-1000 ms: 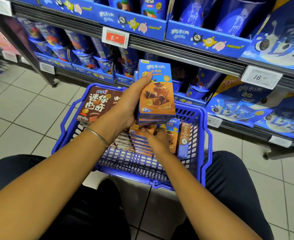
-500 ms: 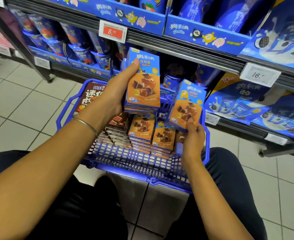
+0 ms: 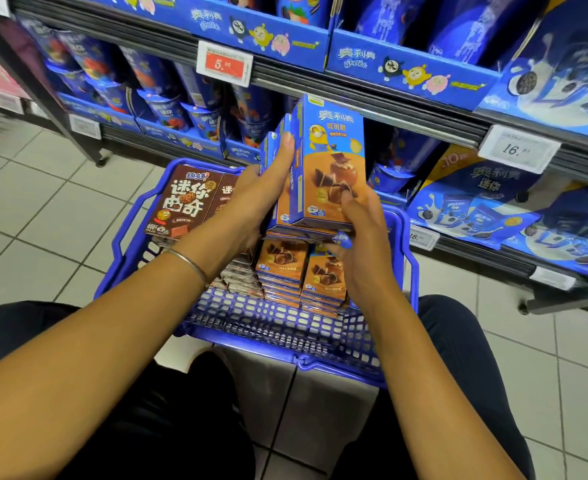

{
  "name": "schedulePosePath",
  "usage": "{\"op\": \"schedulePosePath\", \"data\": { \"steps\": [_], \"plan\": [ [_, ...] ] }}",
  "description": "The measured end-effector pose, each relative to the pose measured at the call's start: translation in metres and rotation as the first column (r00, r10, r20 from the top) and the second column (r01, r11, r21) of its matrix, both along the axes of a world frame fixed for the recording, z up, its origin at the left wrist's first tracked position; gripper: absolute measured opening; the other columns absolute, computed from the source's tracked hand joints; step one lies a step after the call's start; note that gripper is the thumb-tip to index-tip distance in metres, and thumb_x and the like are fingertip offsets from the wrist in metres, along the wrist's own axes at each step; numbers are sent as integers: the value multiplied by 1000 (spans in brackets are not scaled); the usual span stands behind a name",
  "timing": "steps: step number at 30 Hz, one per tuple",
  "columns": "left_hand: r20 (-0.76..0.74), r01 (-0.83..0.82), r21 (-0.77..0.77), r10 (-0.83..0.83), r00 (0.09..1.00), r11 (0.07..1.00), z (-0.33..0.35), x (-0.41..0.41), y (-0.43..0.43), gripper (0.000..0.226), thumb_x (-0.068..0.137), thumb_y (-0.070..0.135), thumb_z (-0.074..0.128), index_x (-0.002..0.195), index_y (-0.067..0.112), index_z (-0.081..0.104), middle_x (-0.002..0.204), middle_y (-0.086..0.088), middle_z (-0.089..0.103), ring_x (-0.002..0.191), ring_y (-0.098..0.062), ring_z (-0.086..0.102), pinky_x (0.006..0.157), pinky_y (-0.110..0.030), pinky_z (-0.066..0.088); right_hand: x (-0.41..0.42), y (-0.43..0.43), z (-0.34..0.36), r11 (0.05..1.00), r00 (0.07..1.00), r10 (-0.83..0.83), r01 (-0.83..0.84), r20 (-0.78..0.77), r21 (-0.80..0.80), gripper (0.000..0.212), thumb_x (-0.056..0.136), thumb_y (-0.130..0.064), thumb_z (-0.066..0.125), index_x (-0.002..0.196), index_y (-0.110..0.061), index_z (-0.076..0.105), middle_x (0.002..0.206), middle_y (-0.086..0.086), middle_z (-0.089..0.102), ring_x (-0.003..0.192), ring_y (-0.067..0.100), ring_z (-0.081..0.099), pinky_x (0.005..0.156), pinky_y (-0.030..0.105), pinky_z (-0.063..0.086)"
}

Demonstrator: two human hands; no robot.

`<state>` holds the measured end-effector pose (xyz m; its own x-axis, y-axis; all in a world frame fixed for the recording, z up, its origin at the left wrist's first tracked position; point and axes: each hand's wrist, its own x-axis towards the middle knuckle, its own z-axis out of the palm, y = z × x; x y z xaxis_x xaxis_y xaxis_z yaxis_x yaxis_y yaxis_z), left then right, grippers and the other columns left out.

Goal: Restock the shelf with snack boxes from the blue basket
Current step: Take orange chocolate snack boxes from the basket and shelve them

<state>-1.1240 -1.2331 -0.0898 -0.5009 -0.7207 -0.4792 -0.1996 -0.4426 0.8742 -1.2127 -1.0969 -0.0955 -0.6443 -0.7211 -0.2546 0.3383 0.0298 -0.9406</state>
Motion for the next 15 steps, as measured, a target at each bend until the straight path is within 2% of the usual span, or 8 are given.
{"op": "schedulePosePath", "data": {
  "steps": [2,4,7,8,9,11,13,15],
  "plan": [
    [41,-22,-5,22,999,1000,3,-2,2,108,66,96,56,137,16,65,110,-6,82,90,-25,82,85,-47,67,-1,-2,2,999,996,51,-51,67,-7,26,95,-35,57,120,-37,63,121,-5,71,116,24,67,100,56,51],
    [90,-42,-24,44,995,999,7,-5,1,132,46,102,51,144,15,56,116,-6,80,87,-22,82,80,-45,67,-3,-4,2,998,995,64,-63,73,-21,26,94,-32,57,119,-35,64,119,-1,72,116,27,67,101,59,50],
    [122,85,-19,-82,989,996,16,-4,1,146,32,113,43,146,23,59,121,-1,79,92,-18,81,75,-39,64,-3,-5,2,999,998,49,-48,46,-21,28,96,-24,57,124,-27,64,115,0,73,107,23,71,86,48,58],
    [130,124,-12,-121,984,992,19,-2,2,153,30,114,47,153,24,51,128,1,76,96,-16,81,74,-36,63,-3,-5,2,999,998,48,-47,29,-14,29,97,-24,57,125,-28,63,114,-2,73,105,19,71,81,41,58],
    [120,134,-8,-132,984,991,18,-1,2,154,33,110,58,161,28,37,133,3,73,99,-15,80,73,-34,63,-2,-4,1,999,998,53,-53,16,-8,28,98,-25,57,125,-29,63,115,-4,73,104,16,72,78,36,58],
    [37,114,5,-115,993,993,11,3,1,145,52,83,87,165,30,13,127,1,76,98,-19,81,74,-37,65,-1,-2,-1,998,998,65,-64,16,-10,25,100,-34,56,124,-32,64,116,-6,74,104,12,72,77,29,59],
    [-31,83,35,-82,996,996,4,3,-2,131,67,56,92,164,24,11,119,-5,80,98,-27,81,85,-45,65,-3,2,-12,1000,995,-1,1,98,0,36,101,-47,51,125,-25,66,119,-1,73,108,13,71,86,33,59],
    [-59,69,38,-67,996,997,2,0,-3,121,72,49,88,165,17,17,122,-9,78,102,-30,80,98,-52,61,-6,9,-30,984,933,-155,116,324,137,53,100,-55,48,132,-15,62,127,4,70,116,18,66,103,40,49]
  ]
}}
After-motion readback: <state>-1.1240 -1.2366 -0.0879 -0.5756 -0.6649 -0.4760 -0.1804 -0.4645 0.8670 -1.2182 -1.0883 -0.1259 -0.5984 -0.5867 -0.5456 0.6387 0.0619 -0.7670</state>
